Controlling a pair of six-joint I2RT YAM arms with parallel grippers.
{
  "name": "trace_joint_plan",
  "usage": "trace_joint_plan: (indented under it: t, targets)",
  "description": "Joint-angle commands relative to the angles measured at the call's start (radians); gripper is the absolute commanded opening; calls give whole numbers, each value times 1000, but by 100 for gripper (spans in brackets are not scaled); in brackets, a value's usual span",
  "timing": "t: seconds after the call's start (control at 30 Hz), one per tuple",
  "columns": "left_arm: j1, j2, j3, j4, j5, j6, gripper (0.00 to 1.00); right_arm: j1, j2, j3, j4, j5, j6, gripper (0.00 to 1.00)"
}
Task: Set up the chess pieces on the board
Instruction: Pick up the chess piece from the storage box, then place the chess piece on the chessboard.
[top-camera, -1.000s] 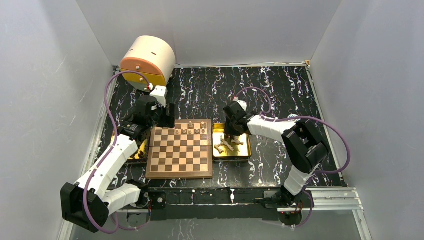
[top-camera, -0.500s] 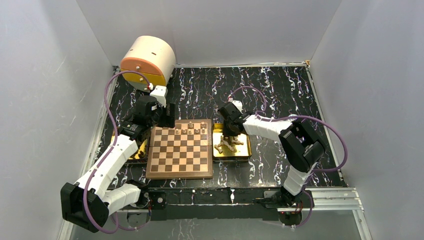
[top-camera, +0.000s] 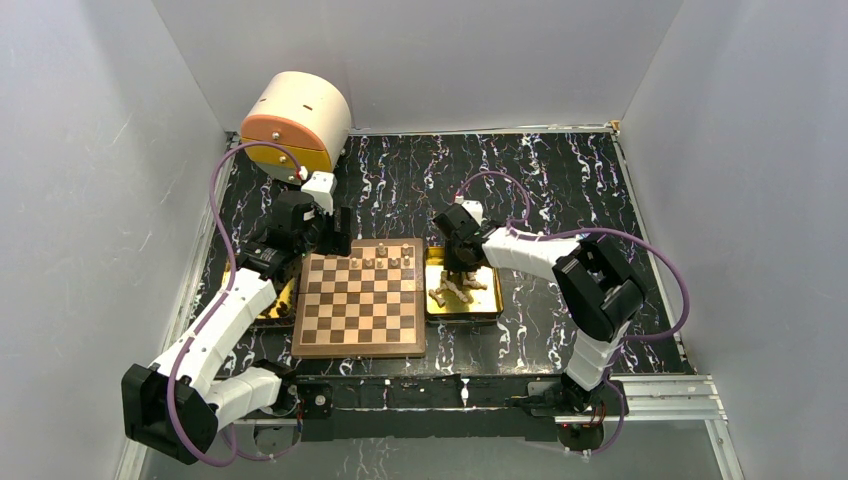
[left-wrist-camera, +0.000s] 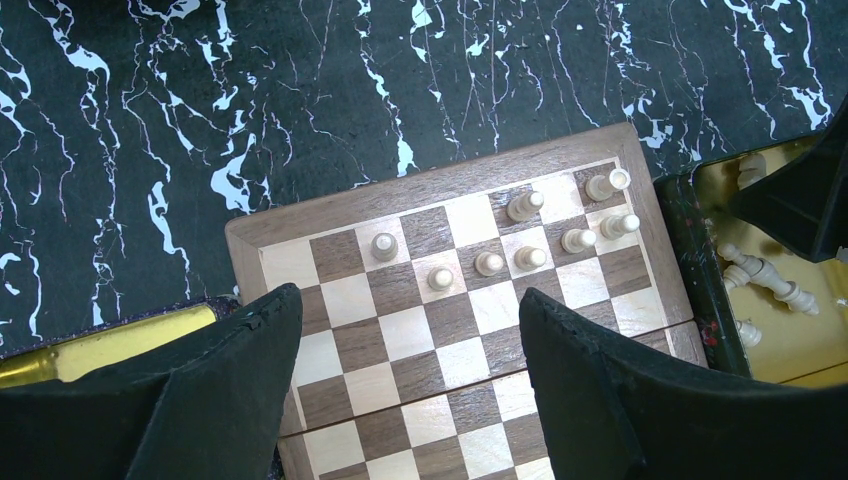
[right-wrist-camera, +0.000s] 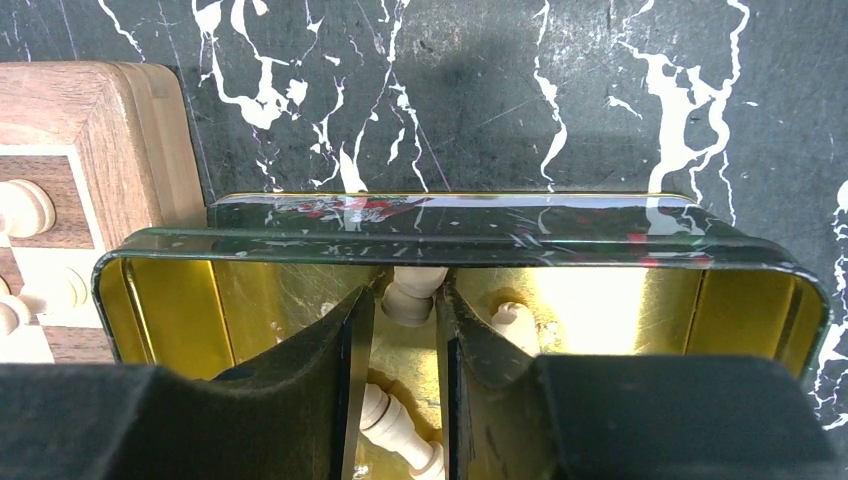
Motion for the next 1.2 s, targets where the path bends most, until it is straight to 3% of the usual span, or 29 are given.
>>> trace_joint_plan:
  t: [0.0,0.23,0.47,0.67,0.93,1.17]
  targets:
    - [-4,-11,-6,23,4,-3,76,2,17,37,-19,41,7,37]
    - [-4,-13,-8,23,4,-1,76,6,-3,24,-30,48,5,24]
    - [-4,12,16,18,61,-32,76,29,-119,-17,-26,14,-64,22]
    - [-4,84,106,-23,309,-105,73,57,-286,-120,75,-37,-200,21]
    - [-5,212,209,-33,663,-261,62,79,-538,-317,429,-199,-458,20]
    - [-16,288,243,10,789,-407,56,123,-593,-339,544,-260,-614,21]
